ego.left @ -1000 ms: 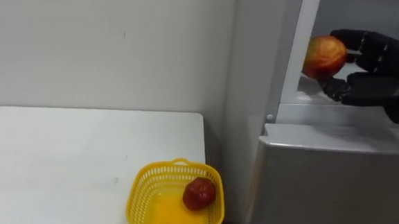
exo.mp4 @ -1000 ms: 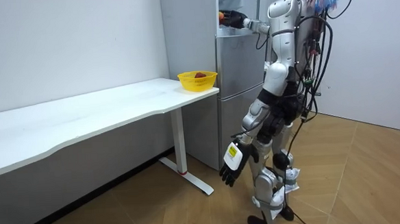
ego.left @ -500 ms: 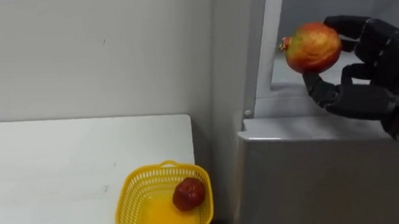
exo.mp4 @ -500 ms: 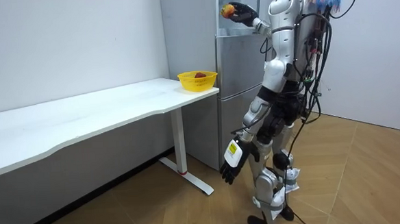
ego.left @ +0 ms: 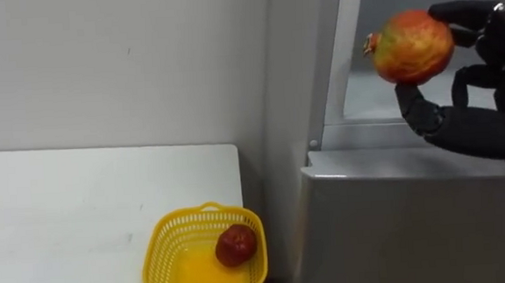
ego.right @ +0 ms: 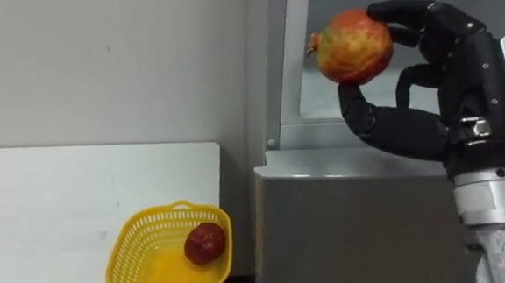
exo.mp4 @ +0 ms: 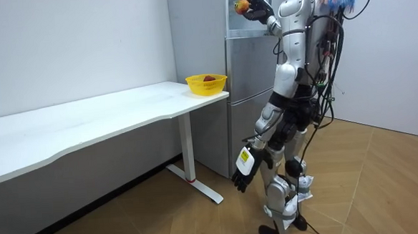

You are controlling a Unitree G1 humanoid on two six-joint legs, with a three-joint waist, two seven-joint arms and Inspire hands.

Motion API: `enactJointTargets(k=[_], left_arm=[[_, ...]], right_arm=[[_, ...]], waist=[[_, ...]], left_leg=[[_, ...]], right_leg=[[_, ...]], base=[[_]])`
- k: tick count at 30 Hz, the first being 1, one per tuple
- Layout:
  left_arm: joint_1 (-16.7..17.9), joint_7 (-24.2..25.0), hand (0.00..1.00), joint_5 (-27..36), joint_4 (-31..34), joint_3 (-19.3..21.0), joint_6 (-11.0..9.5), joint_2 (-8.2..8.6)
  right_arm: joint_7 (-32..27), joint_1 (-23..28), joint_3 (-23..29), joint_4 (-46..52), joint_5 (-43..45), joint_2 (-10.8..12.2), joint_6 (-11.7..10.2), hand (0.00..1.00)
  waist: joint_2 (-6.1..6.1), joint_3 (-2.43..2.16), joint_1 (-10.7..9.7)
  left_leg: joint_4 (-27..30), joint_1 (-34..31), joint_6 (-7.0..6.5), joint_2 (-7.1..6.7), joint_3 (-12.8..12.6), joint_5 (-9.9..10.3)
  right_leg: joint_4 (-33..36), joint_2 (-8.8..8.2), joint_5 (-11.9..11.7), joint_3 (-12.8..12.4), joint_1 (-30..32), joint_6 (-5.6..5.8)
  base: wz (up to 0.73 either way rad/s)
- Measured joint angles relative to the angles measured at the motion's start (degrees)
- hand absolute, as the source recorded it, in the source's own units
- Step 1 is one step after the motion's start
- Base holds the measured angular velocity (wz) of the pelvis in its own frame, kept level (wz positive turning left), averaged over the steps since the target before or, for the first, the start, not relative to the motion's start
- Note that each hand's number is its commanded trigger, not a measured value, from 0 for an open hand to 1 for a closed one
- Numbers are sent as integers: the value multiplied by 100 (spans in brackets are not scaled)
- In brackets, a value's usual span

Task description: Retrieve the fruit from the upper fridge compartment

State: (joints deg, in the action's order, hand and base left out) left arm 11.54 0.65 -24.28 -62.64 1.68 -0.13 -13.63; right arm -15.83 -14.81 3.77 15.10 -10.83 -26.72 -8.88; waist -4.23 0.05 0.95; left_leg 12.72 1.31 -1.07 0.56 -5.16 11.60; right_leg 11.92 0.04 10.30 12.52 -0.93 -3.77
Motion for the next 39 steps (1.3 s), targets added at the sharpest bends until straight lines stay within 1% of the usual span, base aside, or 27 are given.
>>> enactJointTargets(k=[2,3,6,8,10,11,13,14,16,18,19,21,23,24,25,27,28,30,34,37,39], left_arm=[[-36,-5,0,-8,-60,1,-33,10],[-85,-4,0,-14,-133,3,-34,15],[-160,-2,0,-38,-183,3,-32,20],[-182,-3,0,-36,-178,-9,-32,22],[-227,-3,0,-6,-199,-112,-25,22],[-257,-1,0,-5,-219,-148,-24,22],[-342,6,0,-6,-280,-259,-20,43],[-363,7,0,-4,-286,-268,-20,51],[-457,21,0,-2,-390,-321,-19,66],[-504,24,0,1,-402,-352,-17,64],[-503,26,0,1,-402,-431,-17,62],[-502,26,0,5,-403,-541,-18,61],[-498,25,0,4,-406,-639,-18,48],[-498,27,0,2,-408,-644,-18,36],[-500,27,0,2,-407,-644,-18,27],[-497,40,0,2,-407,-645,-18,23],[-497,61,0,2,-407,-645,-18,19],[-498,105,0,-1,-401,-645,-18,17],[-546,114,0,-5,-387,-637,-18,-3],[-559,143,0,-4,-367,-638,-18,19],[-559,197,0,-5,-367,-637,-18,20]], right_arm=[[-58,69,-2,194,220,1,-4,100],[-55,85,-7,325,451,1,-8,100],[-23,88,-32,583,917,3,-103,100],[11,90,-149,762,1166,42,-118,100],[151,98,-466,815,1448,189,-182,100],[208,103,-540,814,1526,254,-178,100],[469,147,-782,813,1834,469,-145,100],[527,148,-833,813,1864,492,-141,100],[724,147,-961,813,2033,501,-124,100],[796,146,-1094,812,2149,500,-103,100],[886,146,-1192,807,2238,499,-104,100],[980,145,-1355,785,2269,487,-103,100],[1059,145,-1517,752,2331,486,-103,100],[1098,145,-1614,727,2441,486,-101,100],[1149,145,-1670,696,2523,485,-101,100],[1184,144,-1705,647,2629,486,-101,100],[1194,143,-1710,616,2690,486,-101,100],[1226,132,-1725,575,2694,485,-101,100],[1375,132,-1836,377,2927,488,-100,100],[1514,132,-1844,207,2992,503,-76,100],[1593,132,-1848,164,3004,509,6,100]], waist=[[-1,-1,14],[-1,-3,63],[-2,-6,109],[-4,-10,120],[-2,-15,113],[-3,-15,115],[-7,-17,155],[-4,-16,178],[18,-2,271],[7,-9,361],[11,-5,401],[4,1,431],[-35,22,451],[-66,51,496],[-102,54,517],[-140,45,547],[-172,25,571],[-195,11,646],[-180,22,698],[-137,52,760],[-116,65,775]], left_leg=[[-10,-4,0,3,-17,0],[-27,-9,0,10,-46,0],[-47,-14,1,13,-87,0],[-63,9,0,14,-110,0],[-67,32,0,14,-109,0],[-63,31,0,14,-110,0],[-61,14,-2,15,-109,1],[-62,13,-3,15,-107,2],[-65,-8,-6,12,-85,4],[-81,8,-6,12,-89,4],[-105,33,-6,11,-89,3],[-103,38,-7,6,-85,3],[-102,37,-7,5,-84,2],[-97,32,-8,6,-84,2],[-95,23,-8,6,-83,2],[-95,-6,-8,5,-82,2],[-93,-18,-9,3,-76,3],[-92,-19,-12,-1,-61,5],[-91,-28,-13,-16,57,5],[-83,-87,-12,-18,73,5],[-77,-139,-12,-24,122,5]], right_leg=[[1,5,0,-19,17,0],[17,12,-1,-50,43,-1],[17,17,-3,-80,73,-3],[7,21,-5,-105,67,-2],[-8,25,-7,-119,27,-1],[-10,25,-9,-119,23,0],[-18,24,-11,-115,38,3],[-17,24,-12,-115,38,4],[2,24,-18,-102,30,9],[20,23,-17,-102,31,9],[43,19,-14,-99,32,8],[66,13,-8,-97,41,10],[66,10,-8,-95,44,10],[62,10,-6,-96,44,9],[58,10,-4,-96,52,8],[58,9,-4,-95,62,8],[52,7,-4,-85,59,9],[44,6,-5,-78,48,10],[-31,1,-15,30,-14,21],[-56,-3,-15,68,8,20],[-78,-8,-15,112,26,20]], base=[[-7],[-11],[-8],[-8],[-2],[0],[0],[0],[0],[0],[0],[0],[0],[0],[0],[0],[0],[4],[14],[8],[12]])
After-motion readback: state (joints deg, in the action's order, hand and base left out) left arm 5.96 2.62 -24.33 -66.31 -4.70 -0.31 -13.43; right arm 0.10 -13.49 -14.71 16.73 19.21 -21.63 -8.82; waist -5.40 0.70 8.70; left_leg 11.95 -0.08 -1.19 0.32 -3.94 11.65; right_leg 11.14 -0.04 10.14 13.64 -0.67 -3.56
